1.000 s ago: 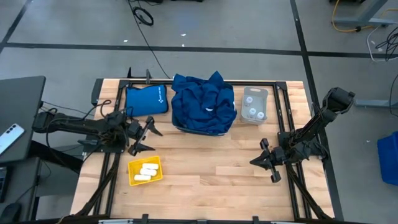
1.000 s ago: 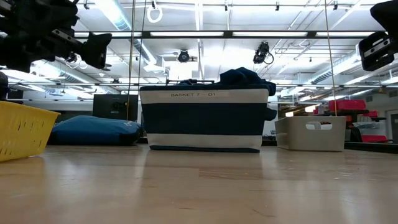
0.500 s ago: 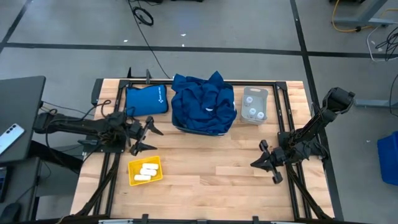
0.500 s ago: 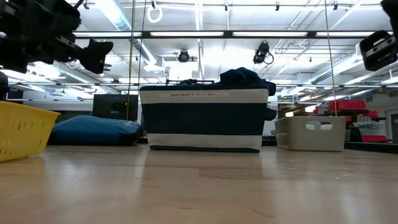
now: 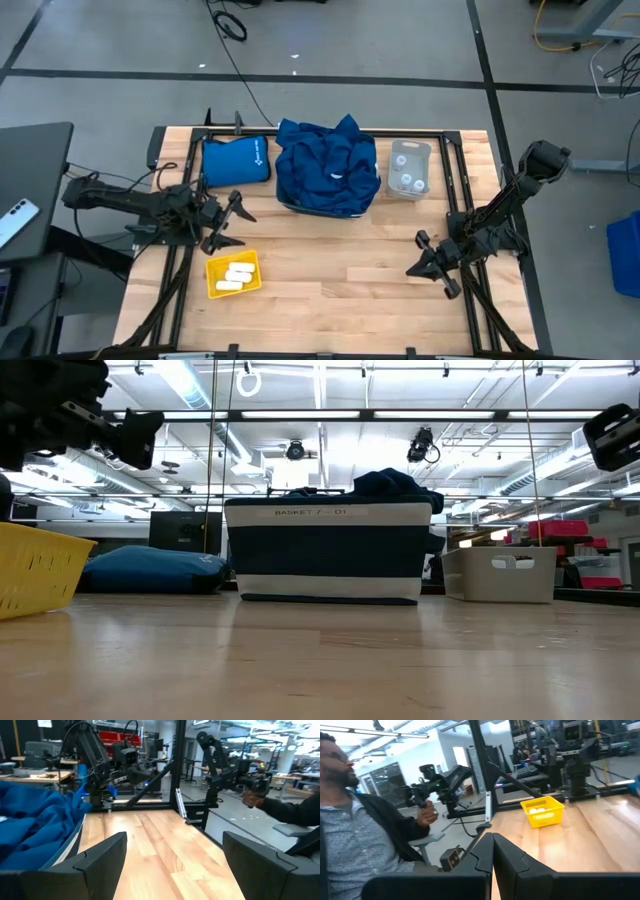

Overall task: Pick & Place Medicine items
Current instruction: Return to Home Position

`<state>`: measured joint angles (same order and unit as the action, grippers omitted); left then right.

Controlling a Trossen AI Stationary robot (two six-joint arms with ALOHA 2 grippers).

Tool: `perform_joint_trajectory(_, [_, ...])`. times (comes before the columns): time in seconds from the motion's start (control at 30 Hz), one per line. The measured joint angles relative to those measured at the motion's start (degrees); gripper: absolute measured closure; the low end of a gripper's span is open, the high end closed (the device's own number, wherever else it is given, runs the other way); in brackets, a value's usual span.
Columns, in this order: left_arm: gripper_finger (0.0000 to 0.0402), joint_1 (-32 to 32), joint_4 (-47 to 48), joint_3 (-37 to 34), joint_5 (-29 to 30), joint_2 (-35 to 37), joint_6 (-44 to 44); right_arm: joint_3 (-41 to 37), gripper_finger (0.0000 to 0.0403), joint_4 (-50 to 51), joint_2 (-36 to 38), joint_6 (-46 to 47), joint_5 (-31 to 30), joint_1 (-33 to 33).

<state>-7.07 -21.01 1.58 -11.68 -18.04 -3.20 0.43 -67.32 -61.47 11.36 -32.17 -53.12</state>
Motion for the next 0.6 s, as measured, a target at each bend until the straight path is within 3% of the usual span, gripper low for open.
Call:
perform_joint_trajectory(0.2, [0.007, -6.01, 1.91, 0.0, 7.16, 1.4, 0.75, 0.0, 0.0387, -1.12, 0.0, -0.05, 2.5, -0.02])
perform_joint_trajectory(0.6, [0.007, -15.73, 2.03, 0.0, 8.33, 1.33, 2.77, 0.0, 0.0387, -1.08, 0.0, -0.85, 2.65, 0.0])
